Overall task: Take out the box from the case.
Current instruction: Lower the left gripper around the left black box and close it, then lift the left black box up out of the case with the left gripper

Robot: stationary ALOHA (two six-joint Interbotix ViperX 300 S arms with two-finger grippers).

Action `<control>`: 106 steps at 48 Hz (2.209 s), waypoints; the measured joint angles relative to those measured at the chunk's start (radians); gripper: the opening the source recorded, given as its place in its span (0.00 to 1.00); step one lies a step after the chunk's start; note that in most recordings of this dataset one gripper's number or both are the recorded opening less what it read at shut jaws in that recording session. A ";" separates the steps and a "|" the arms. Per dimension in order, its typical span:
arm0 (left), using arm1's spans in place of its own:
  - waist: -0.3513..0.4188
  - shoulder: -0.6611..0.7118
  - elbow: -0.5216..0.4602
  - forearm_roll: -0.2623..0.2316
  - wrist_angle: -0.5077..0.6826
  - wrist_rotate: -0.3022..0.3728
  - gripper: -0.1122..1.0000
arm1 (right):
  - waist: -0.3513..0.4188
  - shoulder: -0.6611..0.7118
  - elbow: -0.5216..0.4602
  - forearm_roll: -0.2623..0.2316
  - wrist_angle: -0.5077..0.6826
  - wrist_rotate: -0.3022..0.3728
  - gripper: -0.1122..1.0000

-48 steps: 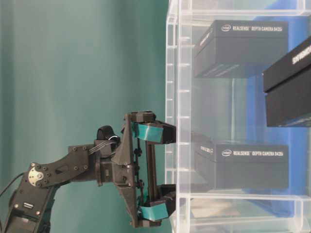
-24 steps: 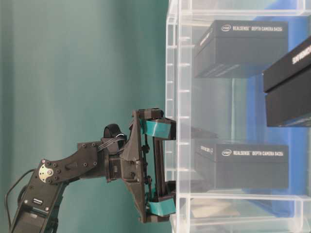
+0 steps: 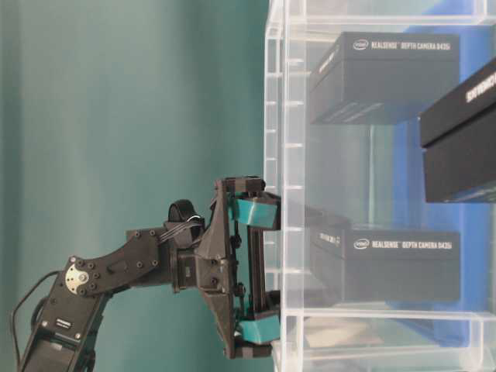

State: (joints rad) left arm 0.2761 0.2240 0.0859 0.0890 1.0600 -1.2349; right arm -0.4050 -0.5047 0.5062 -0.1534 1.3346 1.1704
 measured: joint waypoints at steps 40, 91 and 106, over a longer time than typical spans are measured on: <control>-0.002 -0.021 0.014 -0.012 -0.026 0.008 0.65 | 0.000 0.002 -0.002 0.002 0.000 0.000 0.92; -0.017 -0.107 -0.353 -0.023 0.426 0.014 0.65 | 0.002 0.000 -0.002 0.000 0.000 -0.015 0.92; -0.018 -0.115 -0.462 -0.018 0.523 0.014 0.65 | 0.002 0.002 -0.002 0.000 0.000 -0.015 0.92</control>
State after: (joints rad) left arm 0.2577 0.1089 -0.3758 0.0706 1.5831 -1.2210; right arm -0.4034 -0.5031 0.5047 -0.1534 1.3346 1.1551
